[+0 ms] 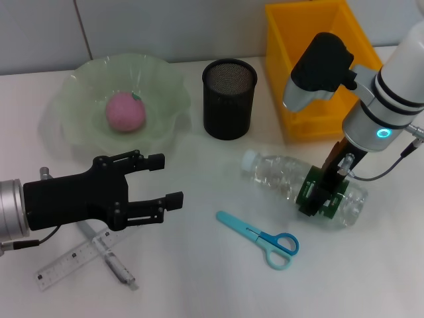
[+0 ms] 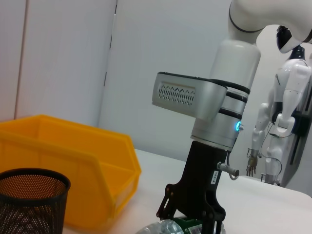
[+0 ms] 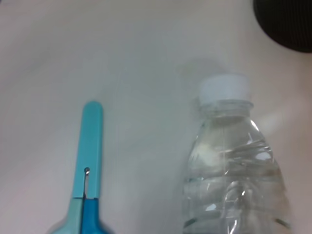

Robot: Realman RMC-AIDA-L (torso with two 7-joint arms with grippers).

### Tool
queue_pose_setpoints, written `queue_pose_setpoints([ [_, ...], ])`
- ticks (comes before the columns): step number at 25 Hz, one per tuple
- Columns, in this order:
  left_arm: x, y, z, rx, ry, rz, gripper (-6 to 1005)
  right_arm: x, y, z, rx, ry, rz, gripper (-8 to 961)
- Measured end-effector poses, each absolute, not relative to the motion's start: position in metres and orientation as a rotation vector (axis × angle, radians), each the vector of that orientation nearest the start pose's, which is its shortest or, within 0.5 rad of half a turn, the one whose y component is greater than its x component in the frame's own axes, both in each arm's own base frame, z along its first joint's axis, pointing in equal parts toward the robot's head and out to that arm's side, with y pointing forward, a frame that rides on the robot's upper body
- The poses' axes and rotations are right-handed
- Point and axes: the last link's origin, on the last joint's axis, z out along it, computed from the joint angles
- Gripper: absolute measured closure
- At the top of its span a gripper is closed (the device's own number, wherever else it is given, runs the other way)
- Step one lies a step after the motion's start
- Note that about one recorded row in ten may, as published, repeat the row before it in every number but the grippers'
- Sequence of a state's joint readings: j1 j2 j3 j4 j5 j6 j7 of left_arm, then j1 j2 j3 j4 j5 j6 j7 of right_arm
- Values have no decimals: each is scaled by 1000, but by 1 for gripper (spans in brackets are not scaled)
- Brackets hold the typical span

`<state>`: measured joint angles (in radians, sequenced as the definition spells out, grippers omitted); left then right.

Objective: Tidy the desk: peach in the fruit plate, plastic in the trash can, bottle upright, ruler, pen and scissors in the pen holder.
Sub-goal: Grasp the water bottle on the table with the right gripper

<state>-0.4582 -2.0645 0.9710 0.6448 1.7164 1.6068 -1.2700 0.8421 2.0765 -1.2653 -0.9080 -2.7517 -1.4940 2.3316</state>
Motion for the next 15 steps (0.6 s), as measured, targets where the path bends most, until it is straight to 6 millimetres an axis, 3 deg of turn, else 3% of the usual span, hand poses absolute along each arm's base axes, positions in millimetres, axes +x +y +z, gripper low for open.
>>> queue_pose_setpoints([
  [15, -243, 306, -15, -2818, -427, -886, 189, 206, 383, -27, -2679, 796, -810, 139],
])
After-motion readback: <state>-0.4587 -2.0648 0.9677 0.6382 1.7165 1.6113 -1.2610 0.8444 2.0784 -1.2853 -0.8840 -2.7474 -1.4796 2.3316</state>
